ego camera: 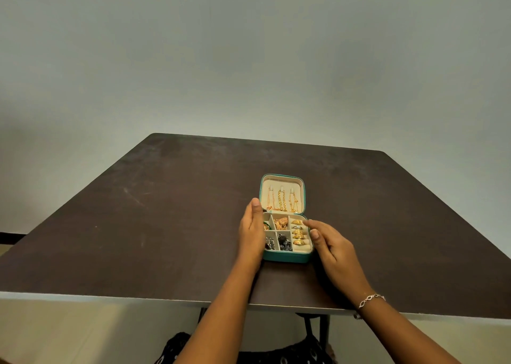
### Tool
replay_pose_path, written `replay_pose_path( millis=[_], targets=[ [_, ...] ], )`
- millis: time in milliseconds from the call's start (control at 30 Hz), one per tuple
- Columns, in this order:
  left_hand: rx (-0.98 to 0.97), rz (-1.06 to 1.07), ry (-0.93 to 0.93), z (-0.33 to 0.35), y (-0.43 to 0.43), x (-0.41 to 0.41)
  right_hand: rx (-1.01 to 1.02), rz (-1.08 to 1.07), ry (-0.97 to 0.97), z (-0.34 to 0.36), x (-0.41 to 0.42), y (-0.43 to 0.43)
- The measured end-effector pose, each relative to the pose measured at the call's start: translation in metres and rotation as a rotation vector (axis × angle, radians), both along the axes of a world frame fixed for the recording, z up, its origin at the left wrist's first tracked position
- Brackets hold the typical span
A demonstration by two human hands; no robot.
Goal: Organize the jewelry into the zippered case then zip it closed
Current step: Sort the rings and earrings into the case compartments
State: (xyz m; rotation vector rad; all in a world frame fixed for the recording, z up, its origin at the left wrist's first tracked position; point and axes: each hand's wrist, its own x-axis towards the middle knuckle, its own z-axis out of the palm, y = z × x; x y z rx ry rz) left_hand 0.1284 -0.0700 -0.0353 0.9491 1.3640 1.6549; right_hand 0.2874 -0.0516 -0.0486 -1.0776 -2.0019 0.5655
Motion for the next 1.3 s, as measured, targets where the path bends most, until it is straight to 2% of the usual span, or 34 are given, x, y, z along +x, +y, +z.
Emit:
replay_pose_path(
  millis=[133,267,500,600,667,767,867,1067,1300],
  targets=[
    [-0.014,0.014,-0.013,0.005,0.002,-0.002,0.044,0.024,0.052,0.000,0.002,-0.001],
    [-0.020,0.022,0.057,-0.002,0.004,-0.001,0.124,0.056,-0.008,-0.005,0.003,-0.005],
    [-0.029,0.036,0.045,-0.005,0.007,-0.001,0.164,0.047,-0.036,-0.006,0.003,-0.005],
    [-0.056,0.059,0.005,-0.007,0.010,-0.003,0.065,0.051,0.080,0.001,0.002,-0.006],
    [-0.082,0.090,0.004,-0.007,0.013,-0.005,-0.117,0.042,0.182,0.004,0.000,-0.001],
    [-0.142,0.142,0.090,-0.004,0.016,-0.005,-0.383,0.033,0.377,0.004,-0.004,0.009],
    [-0.156,0.140,0.196,-0.003,0.019,-0.005,-0.516,0.017,0.522,0.011,-0.011,0.017],
    [-0.162,0.047,0.298,-0.006,0.025,-0.007,-0.582,0.016,0.572,0.017,-0.020,0.024],
    [-0.126,0.066,0.337,-0.009,0.023,-0.008,-0.543,0.064,0.611,0.013,-0.015,0.023]
  ],
)
